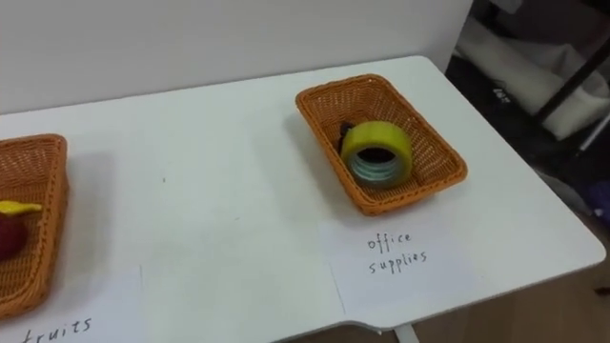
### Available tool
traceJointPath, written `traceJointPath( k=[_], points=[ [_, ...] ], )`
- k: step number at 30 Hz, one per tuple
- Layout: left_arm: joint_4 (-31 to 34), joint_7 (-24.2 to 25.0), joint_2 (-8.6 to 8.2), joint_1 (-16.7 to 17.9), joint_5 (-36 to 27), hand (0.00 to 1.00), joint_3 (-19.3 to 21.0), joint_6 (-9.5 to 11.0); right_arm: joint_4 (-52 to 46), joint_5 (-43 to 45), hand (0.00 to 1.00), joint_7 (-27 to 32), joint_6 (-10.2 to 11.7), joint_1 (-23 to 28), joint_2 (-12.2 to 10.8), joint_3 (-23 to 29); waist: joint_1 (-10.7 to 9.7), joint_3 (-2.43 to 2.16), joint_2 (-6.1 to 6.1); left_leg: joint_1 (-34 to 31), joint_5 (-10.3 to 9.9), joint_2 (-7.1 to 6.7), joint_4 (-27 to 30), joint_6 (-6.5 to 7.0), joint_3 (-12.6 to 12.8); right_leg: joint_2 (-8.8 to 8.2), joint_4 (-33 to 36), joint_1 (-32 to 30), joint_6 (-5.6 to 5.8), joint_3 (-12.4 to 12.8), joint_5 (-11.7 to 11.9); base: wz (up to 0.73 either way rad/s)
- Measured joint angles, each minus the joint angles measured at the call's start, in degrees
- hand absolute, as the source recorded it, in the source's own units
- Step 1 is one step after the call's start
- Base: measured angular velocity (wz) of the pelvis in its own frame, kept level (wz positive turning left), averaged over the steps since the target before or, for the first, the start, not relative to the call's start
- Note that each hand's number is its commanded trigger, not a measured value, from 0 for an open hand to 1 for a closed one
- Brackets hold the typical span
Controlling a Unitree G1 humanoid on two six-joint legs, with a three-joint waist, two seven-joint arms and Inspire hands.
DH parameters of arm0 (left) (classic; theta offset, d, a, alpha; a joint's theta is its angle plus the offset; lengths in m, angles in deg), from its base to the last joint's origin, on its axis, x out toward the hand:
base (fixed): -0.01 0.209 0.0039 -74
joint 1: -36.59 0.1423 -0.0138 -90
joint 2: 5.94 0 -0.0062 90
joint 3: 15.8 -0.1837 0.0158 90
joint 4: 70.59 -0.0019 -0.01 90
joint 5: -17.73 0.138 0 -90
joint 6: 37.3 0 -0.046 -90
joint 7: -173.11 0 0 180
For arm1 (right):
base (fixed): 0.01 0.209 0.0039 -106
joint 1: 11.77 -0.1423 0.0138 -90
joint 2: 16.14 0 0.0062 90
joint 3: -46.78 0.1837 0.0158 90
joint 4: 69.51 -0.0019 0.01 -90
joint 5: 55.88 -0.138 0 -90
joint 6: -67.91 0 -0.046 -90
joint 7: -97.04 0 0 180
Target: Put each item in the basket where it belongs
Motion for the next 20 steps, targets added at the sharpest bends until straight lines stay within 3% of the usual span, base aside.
traceJointPath(
  k=[5,10,15,20],
  points=[
    [-0.27,-0.46,-0.08,-0.05,-0.02,0.00,-0.26,0.18,-0.39,0.77,0.00,-2.51,0.47,-1.77,-0.34,-4.56,2.43,0.08,0.04,-0.01,0.02,-0.10,0.00,-0.09,-1.05,0.11,-1.39,1.01,0.03,-0.98,0.22,0.12],
    [-2.88,-2.52,-0.30,-1.22,0.57,0.00,-0.31,1.21,-0.28,3.39,0.00,-4.72,2.76,-2.96,-0.49,-6.75,4.65,0.30,0.19,-0.24,0.02,-0.04,0.02,-0.10,-1.95,0.05,-2.38,1.69,0.07,-1.65,0.27,0.10],
    [-4.81,-5.45,-0.49,-1.07,0.55,0.00,-1.15,1.41,-0.36,3.51,0.00,-4.68,3.58,-4.05,-0.36,-11.13,5.01,0.41,0.09,-0.54,0.06,-0.10,0.43,-0.15,-2.48,-0.04,-2.30,1.99,0.06,-1.91,0.27,0.05],
    [-5.41,-5.78,-0.57,-0.81,1.48,0.00,-0.87,1.27,-0.33,3.05,0.00,-4.89,3.47,-3.82,-0.46,-11.00,4.91,0.47,0.00,-0.98,0.07,-0.55,0.92,-0.12,-4.96,-0.55,-3.09,2.86,0.31,-3.51,-0.10,0.23]
  ],
)
